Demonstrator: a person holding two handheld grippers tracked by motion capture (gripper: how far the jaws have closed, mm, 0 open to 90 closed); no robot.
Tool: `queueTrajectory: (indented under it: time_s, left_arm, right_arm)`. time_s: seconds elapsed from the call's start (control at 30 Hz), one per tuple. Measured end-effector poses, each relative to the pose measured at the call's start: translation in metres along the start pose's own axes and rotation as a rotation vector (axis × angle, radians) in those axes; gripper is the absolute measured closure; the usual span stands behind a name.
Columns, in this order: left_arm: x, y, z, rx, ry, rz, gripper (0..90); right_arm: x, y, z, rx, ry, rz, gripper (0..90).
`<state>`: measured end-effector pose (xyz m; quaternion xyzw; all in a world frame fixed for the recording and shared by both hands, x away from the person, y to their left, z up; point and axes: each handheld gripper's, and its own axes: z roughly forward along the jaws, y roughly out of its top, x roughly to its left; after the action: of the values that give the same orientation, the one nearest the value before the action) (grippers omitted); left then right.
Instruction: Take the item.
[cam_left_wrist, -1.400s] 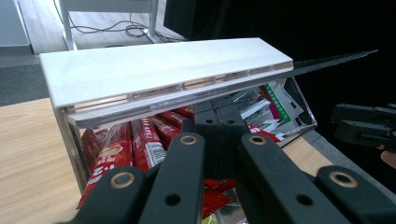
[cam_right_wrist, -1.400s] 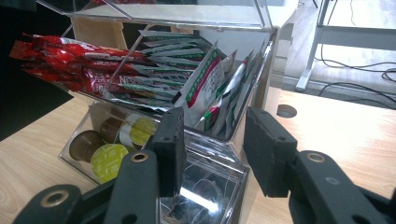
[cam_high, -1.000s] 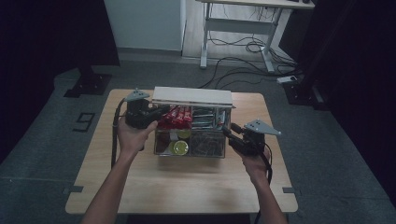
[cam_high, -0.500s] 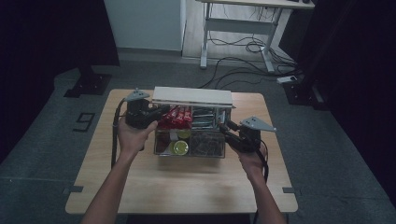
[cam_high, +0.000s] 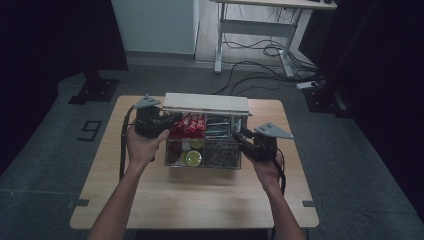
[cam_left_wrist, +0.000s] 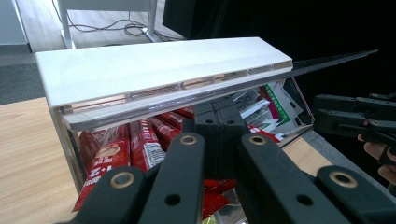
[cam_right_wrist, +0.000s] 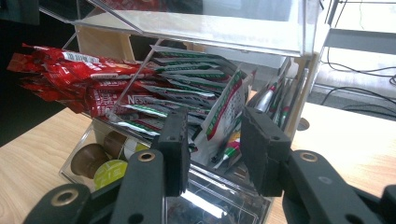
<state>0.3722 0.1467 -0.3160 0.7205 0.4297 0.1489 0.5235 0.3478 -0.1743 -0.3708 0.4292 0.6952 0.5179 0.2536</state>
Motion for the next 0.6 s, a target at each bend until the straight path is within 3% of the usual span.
queueTrajectory:
  time_s: [0.6]
  left_arm:
    - [-0.001,0.0,-0.001,-0.004,-0.001,0.004,89.9]
  right_arm:
    - [0.005,0.003,0.018,0.026,-0.017,-0.032,64.1]
